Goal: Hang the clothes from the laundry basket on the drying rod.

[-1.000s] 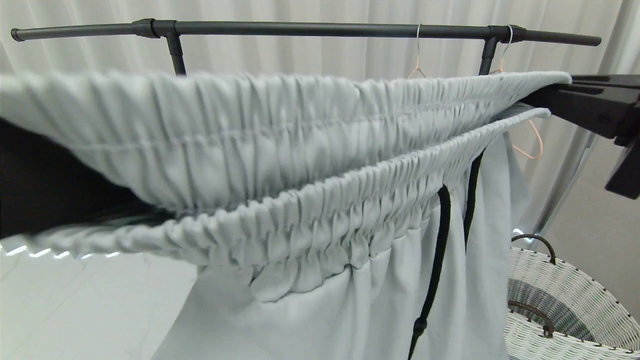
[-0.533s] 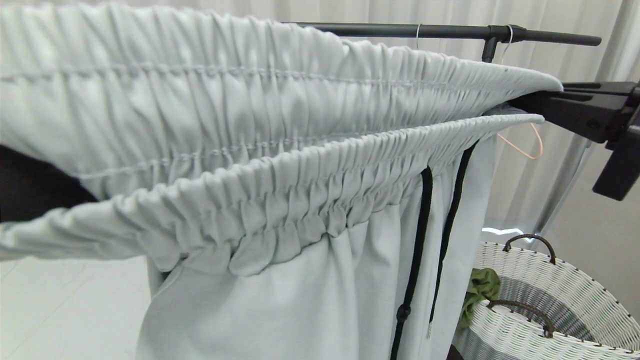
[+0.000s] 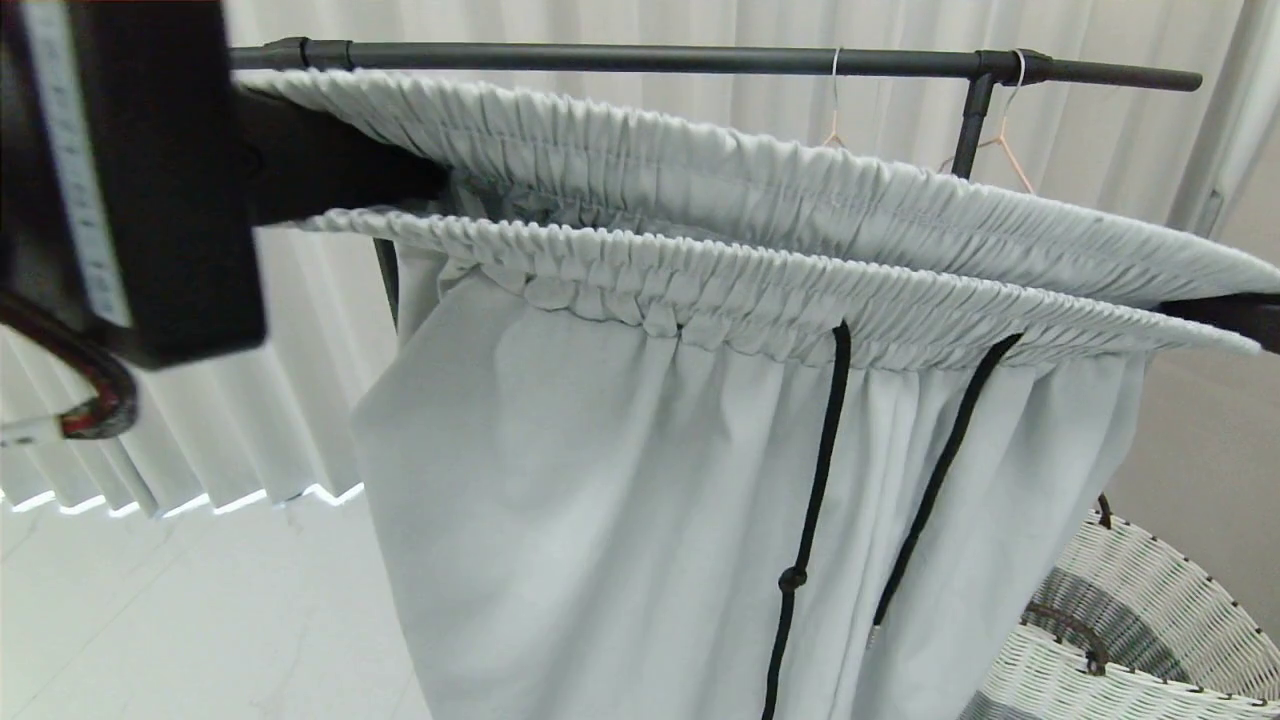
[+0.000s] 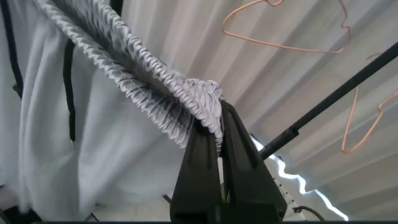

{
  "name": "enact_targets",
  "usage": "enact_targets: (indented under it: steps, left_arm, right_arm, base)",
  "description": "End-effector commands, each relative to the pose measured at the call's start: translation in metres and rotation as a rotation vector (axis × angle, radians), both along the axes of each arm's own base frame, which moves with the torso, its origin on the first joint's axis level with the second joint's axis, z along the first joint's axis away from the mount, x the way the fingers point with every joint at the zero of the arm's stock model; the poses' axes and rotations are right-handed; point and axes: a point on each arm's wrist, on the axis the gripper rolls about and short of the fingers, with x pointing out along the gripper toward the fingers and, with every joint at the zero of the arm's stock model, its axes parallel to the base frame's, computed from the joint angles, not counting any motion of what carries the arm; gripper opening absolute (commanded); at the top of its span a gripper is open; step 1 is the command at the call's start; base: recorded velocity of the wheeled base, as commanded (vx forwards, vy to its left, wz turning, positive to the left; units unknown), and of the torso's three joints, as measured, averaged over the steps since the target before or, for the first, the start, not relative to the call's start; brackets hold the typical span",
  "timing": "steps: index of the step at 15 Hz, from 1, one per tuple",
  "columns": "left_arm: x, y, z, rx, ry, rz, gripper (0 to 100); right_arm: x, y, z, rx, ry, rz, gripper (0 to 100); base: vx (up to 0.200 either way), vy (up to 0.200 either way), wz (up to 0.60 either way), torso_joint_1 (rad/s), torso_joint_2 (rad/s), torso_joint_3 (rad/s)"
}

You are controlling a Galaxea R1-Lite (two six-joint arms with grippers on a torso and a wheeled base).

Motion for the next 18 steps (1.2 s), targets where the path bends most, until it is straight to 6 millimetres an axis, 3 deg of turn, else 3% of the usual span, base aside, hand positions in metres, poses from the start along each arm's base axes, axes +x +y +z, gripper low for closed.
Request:
enact_targets:
  steps: [1, 5, 8, 9, 13, 18]
  left_arm:
    - [0.006, -0.023, -0.005, 0.036, 0.007, 0.006, 0]
    - [0.006, -0.025, -0.002, 0.025, 0.000, 0.010, 0]
    - [0.006, -0.022, -0.001, 0.025, -0.011, 0.048, 0]
    - [0.006, -0.021, -0.002, 0.031, -0.019, 0.076, 0]
    - [0.010, -0.017, -0.004, 0.040, -0.030, 0.156, 0]
    - [0.033, 0.012, -0.017, 0.085, -0.018, 0.354, 0]
  right_arm:
    - [-0.006, -0.006, 0.004, 0.031, -0.029, 0.014, 0]
    - [-0.010, 0.016, 0.004, 0.065, -0.043, 0.158, 0]
    - [-0.008, 0.021, -0.004, 0.038, -0.025, 0.158, 0]
    - [-0.008, 0.020, -0.005, 0.036, -0.024, 0.156, 100]
    - [-0.015, 0.007, -0.007, 0.047, -0.034, 0.155, 100]
    - [-0.031, -0.022, -0.010, 0.065, -0.046, 0.147, 100]
  base:
    - [0.000, 0.000, 0.00, 0.000, 0.00, 0.000]
    - [0.000, 0.000, 0.00, 0.000, 0.00, 0.000]
    - [0.000, 0.000, 0.00, 0.000, 0.00, 0.000]
    - [0.000, 0.000, 0.00, 0.000, 0.00, 0.000]
    - [0.000, 0.000, 0.00, 0.000, 0.00, 0.000]
    - [0.000, 0.000, 0.00, 0.000, 0.00, 0.000]
